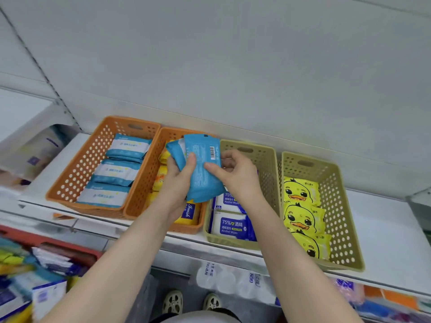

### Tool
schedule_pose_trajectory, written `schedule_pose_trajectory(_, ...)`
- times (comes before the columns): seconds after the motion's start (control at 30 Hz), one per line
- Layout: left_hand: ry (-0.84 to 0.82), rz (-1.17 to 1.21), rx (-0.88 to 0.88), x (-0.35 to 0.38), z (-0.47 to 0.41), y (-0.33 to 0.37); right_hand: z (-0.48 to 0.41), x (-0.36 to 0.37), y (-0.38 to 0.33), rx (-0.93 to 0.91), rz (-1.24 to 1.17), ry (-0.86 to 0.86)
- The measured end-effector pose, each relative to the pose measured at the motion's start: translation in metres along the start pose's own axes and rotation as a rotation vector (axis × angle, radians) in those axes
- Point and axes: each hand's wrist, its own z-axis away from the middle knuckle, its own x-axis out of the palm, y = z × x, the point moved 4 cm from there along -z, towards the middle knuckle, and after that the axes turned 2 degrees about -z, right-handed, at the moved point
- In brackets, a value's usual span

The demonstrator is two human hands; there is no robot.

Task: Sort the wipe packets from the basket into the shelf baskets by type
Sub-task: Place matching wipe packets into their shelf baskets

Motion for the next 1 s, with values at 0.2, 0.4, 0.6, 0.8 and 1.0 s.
schedule_pose_trajectory(0.2,0.037,0.127,-0.044,-0.006,0.011,-0.004,-0.009,-0.003,-0.001,-0.030,-0.060,-0.079)
schedule_pose_trajectory(0.4,0.187,0.136,0.056,-0.022,0.016,-0.005,-0.018,-0.022,-0.017,-0.220,0.015,0.200)
schedule_pose_trajectory(0.6,0.282,0.159,0.159,-0.041,0.026,0.001,0.015,0.040,-0.044,-0.712,0.382,-0.101)
schedule_pose_trajectory(0.8,0.237,0.201,0.115,-0.081,0.045,0.006,0.018,0.075,-0.038,-0.537,0.046,-0.229)
schedule_pose_trajectory(1.0,0.213,0.102,0.150,-0.148,0.052,0.032,0.021,0.130,-0.053,-0.235,-0.032,-0.394)
